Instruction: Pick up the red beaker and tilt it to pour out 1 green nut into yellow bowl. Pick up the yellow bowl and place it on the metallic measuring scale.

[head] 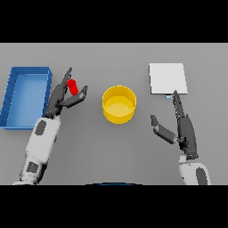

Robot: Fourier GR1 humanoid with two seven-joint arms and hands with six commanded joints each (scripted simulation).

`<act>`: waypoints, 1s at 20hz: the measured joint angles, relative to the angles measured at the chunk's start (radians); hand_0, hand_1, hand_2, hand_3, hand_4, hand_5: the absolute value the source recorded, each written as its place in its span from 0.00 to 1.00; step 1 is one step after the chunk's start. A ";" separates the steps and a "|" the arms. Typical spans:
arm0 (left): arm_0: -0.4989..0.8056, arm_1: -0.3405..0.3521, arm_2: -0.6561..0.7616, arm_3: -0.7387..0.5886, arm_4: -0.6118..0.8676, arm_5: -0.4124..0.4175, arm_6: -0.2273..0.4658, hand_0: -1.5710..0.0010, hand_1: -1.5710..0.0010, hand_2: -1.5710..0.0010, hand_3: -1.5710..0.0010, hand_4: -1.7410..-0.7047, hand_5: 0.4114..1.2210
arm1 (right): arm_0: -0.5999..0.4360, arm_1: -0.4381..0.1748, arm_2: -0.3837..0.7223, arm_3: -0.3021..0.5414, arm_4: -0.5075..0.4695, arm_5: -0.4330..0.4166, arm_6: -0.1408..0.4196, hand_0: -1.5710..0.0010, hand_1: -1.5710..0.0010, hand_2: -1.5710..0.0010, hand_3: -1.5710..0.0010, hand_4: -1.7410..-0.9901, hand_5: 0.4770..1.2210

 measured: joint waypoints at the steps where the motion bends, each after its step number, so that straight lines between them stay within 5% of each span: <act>1: -0.013 0.002 0.007 0.013 0.007 -0.006 -0.007 1.00 1.00 1.00 1.00 0.42 0.34 | -0.001 -0.002 -0.002 0.003 -0.001 0.002 0.013 1.00 1.00 1.00 1.00 0.63 0.22; 6: -0.063 -0.019 0.035 0.092 0.025 0.001 -0.062 1.00 0.98 0.96 0.98 0.35 0.39 | 0.000 -0.006 -0.003 0.007 0.005 -0.001 0.008 1.00 1.00 1.00 1.00 0.64 0.22; 8: -0.072 -0.032 0.056 0.108 0.045 0.012 -0.082 0.82 0.79 0.77 0.81 0.28 0.46 | -0.005 -0.005 -0.002 0.010 0.004 0.001 0.015 1.00 1.00 1.00 1.00 0.64 0.22; 10: -0.092 -0.038 0.076 0.122 0.057 0.033 -0.056 0.58 0.55 0.53 0.54 0.23 0.65 | 0.013 -0.010 0.000 0.003 0.006 0.003 -0.007 1.00 1.00 1.00 1.00 0.65 0.23; 13: -0.107 -0.034 0.060 0.146 0.021 0.048 -0.073 0.30 0.28 0.27 0.38 0.13 0.82 | 0.020 0.001 0.011 0.000 0.017 -0.003 -0.009 1.00 1.00 1.00 1.00 0.65 0.22; 17: -0.118 -0.040 0.046 0.168 0.004 0.040 -0.101 0.12 0.12 0.11 0.16 0.23 0.93 | 0.010 0.006 0.004 -0.005 0.007 -0.005 0.012 1.00 1.00 1.00 1.00 0.64 0.23; 20: -0.122 -0.053 0.054 0.159 0.020 0.062 -0.088 0.06 0.06 0.06 0.08 0.12 0.90 | 0.011 0.002 0.001 -0.014 0.003 -0.003 0.027 1.00 1.00 1.00 1.00 0.64 0.22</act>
